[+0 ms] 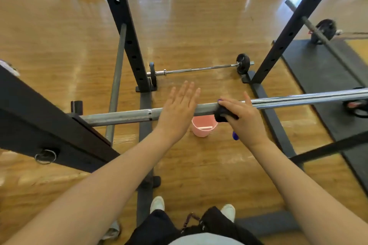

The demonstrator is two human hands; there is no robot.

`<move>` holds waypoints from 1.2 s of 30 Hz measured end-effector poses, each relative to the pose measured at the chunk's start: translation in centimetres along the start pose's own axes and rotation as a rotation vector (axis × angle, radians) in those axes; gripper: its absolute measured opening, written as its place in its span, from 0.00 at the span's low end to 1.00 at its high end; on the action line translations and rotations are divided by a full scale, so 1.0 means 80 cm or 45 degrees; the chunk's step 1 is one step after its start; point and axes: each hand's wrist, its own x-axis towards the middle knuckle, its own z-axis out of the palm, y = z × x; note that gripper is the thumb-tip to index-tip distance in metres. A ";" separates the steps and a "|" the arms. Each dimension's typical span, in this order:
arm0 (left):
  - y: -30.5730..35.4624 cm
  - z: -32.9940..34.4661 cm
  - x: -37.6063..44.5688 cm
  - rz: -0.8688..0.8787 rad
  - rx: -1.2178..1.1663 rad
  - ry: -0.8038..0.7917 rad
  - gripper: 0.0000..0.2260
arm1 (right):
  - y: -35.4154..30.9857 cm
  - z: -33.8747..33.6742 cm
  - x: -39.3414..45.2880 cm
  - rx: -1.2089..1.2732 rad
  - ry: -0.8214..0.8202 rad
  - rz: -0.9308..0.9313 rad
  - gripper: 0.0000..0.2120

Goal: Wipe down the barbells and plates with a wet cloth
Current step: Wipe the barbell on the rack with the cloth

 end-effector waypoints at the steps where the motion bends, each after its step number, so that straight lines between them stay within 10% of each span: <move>1: 0.001 0.003 0.004 0.006 -0.007 0.036 0.31 | 0.000 -0.006 -0.001 0.033 -0.001 0.044 0.16; 7: 0.000 0.011 0.008 0.095 -0.061 0.126 0.25 | -0.001 -0.006 -0.025 0.009 0.028 0.085 0.16; 20: -0.013 -0.017 0.026 0.108 -0.207 -0.378 0.31 | -0.017 0.019 0.003 -0.102 0.118 0.017 0.15; 36: -0.057 -0.007 -0.052 -0.261 -0.103 -0.147 0.39 | -0.064 0.062 0.025 0.052 0.073 -0.187 0.12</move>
